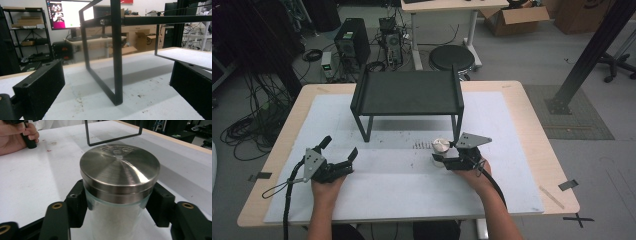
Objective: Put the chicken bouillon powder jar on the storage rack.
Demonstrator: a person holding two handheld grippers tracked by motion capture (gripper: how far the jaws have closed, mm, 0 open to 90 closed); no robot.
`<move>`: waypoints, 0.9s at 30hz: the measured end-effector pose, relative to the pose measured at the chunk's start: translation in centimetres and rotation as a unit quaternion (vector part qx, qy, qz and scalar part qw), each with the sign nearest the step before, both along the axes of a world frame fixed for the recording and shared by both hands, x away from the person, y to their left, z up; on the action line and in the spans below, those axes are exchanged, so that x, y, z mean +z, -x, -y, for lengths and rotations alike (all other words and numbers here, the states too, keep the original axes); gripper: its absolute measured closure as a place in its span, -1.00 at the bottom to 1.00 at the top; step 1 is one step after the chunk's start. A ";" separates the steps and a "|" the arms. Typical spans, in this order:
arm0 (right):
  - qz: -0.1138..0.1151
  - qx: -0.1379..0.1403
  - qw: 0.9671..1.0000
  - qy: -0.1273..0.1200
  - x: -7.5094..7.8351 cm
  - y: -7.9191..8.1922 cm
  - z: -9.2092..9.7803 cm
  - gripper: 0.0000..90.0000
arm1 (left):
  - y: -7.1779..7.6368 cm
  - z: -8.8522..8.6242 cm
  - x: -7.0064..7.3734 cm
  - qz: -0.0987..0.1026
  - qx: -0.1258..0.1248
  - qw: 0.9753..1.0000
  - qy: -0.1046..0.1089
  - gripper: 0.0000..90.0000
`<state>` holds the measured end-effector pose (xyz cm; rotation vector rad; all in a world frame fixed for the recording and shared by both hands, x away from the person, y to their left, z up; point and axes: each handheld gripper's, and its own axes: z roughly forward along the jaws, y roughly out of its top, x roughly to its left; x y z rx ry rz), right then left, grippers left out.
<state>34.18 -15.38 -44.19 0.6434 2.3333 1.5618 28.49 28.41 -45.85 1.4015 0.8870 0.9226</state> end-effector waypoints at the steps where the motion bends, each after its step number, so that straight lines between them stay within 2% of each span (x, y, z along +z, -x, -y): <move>1: 0.001 0.001 1.000 0.000 0.0 0.0 0.0 -0.06 | 0.0 0.0 0.0 0.000 0.000 1.000 0.000 -0.99; 27: 0.000 0.002 1.000 -0.006 0.4 0.3 -0.1 -0.04 | 0.0 0.0 0.0 -0.001 0.000 1.000 0.001 -0.99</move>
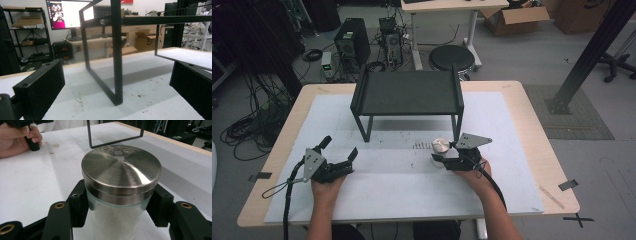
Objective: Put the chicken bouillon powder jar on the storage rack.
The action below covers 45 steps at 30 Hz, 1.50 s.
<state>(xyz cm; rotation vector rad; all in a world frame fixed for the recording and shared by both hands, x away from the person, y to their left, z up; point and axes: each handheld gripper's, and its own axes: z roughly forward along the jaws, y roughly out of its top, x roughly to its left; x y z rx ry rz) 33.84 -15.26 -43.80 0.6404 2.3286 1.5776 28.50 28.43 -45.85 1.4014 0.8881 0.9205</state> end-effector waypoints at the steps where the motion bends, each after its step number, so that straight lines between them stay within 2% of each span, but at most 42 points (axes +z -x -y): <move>1: 0.001 0.000 1.000 -0.001 0.1 0.0 0.0 -0.04 | 0.0 0.0 0.0 0.000 0.000 1.000 0.000 -0.99; 17: 0.016 0.005 1.000 -0.004 3.5 0.4 -0.3 -0.04 | 0.0 0.0 0.0 0.002 0.000 1.000 -0.001 -0.99; 19: 0.018 0.008 1.000 -0.003 4.4 0.3 -0.5 -0.05 | 0.0 0.0 0.0 0.002 -0.001 1.000 -0.001 -0.99; 22: 0.019 0.008 1.000 0.001 5.1 0.2 -0.7 -0.05 | 0.0 0.0 0.0 0.002 -0.001 1.000 -0.001 -0.99; 27: 0.018 0.008 1.000 -0.007 6.2 -0.1 -1.0 -0.05 | 0.0 0.0 0.0 0.002 0.000 1.000 -0.002 -0.99; 45: 0.027 0.008 1.000 0.003 10.8 -1.6 -2.8 -0.05 | 0.0 0.0 0.0 0.002 -0.002 1.000 -0.001 -0.99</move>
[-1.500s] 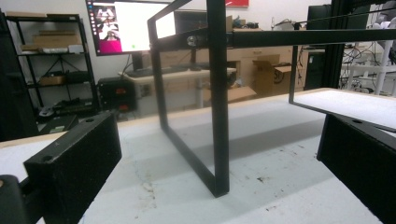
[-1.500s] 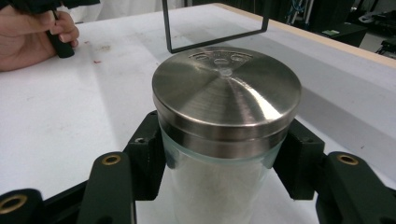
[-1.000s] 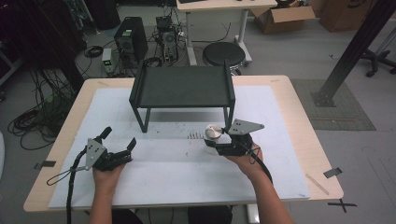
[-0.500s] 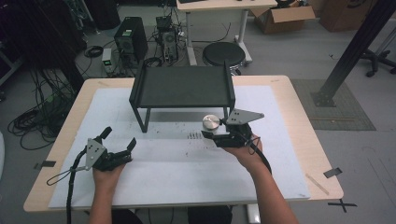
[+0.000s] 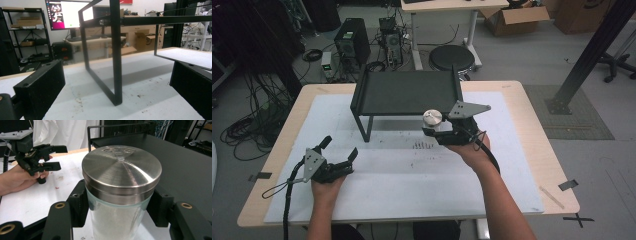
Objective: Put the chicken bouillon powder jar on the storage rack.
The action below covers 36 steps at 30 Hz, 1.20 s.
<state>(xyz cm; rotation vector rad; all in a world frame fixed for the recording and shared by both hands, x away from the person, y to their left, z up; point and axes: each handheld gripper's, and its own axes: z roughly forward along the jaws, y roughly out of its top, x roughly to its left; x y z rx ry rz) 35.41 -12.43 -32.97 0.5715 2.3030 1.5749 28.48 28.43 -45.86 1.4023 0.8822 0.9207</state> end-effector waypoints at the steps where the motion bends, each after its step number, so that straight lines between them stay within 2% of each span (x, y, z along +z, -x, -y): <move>1: 0.001 0.001 1.000 0.001 0.2 -0.1 -0.1 -0.05 | 0.0 0.0 0.0 0.000 0.000 1.000 0.000 -0.99; 13: -0.001 -0.002 1.000 0.001 1.8 -0.8 -0.8 -0.05 | 0.0 0.0 0.0 -0.001 0.000 1.000 0.001 -0.99; 20: -0.002 -0.014 1.000 -0.003 2.8 -1.3 -0.9 -0.05 | 0.0 0.0 0.0 0.000 -0.001 1.000 0.000 -0.99; 36: 0.000 -0.045 0.999 -0.013 4.1 -2.7 -1.1 -0.05 | 0.0 0.0 0.0 -0.001 -0.001 1.000 0.001 -0.99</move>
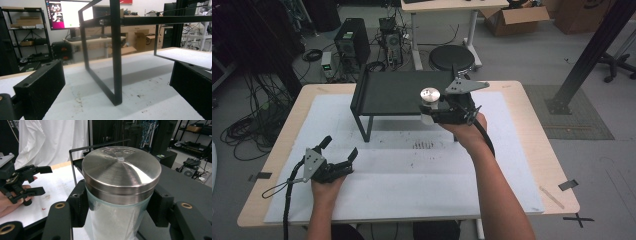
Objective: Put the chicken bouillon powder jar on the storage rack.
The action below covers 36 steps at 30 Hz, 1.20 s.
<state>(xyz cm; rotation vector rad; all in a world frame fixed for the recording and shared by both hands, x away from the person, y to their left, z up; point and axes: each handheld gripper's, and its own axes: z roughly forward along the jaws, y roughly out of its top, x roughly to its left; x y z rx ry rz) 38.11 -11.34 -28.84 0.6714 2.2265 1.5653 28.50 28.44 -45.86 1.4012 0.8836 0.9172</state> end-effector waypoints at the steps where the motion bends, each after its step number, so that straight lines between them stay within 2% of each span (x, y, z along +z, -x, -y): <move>1: 0.001 0.000 1.000 -0.001 0.1 -0.1 -0.1 -0.05 | 0.0 0.0 0.0 0.000 0.000 1.000 0.000 -0.99; 16: -0.003 -0.015 1.000 0.001 0.7 -2.0 -1.2 -0.05 | 0.0 0.0 0.0 -0.001 -0.001 1.000 0.001 -0.99; 36: -0.019 -0.055 0.998 -0.002 -0.1 -4.2 -2.8 -0.05 | 0.0 0.0 0.0 0.000 -0.002 1.000 0.000 -0.99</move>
